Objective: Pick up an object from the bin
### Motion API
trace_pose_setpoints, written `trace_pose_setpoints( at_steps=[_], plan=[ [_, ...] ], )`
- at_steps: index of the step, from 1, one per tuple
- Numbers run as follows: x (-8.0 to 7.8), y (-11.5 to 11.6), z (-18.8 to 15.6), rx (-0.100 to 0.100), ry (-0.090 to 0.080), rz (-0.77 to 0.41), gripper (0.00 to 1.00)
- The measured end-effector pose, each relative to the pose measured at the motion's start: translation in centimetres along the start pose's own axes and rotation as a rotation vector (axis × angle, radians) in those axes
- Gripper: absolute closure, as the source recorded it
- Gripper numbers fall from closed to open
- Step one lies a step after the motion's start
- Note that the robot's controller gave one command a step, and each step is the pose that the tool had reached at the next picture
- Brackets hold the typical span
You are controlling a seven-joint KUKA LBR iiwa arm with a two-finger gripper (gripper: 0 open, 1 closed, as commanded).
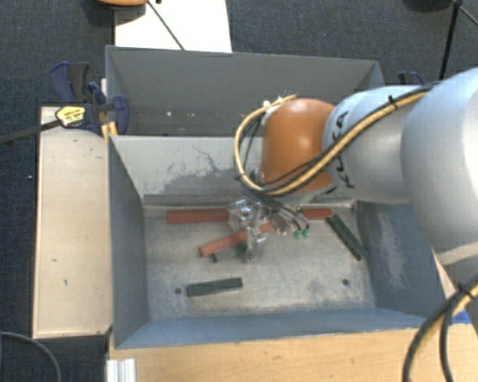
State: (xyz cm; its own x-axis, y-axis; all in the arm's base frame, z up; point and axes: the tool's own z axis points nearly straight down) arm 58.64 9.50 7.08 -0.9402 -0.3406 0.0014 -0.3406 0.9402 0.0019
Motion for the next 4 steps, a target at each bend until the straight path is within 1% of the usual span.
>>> trace_pose_setpoints(
  at_steps=[1, 2, 3, 4],
  plan=[
    [0.0, 0.0, 0.0, 0.000, 0.000, -0.001, 1.00],
    [0.2, -0.8, -9.6, 0.002, -0.004, 0.029, 1.00],
    [0.2, -0.8, -9.6, 0.002, -0.004, 0.028, 1.00],
    [0.8, -0.2, -19.6, 0.002, -0.003, 0.026, 1.00]
  ],
)
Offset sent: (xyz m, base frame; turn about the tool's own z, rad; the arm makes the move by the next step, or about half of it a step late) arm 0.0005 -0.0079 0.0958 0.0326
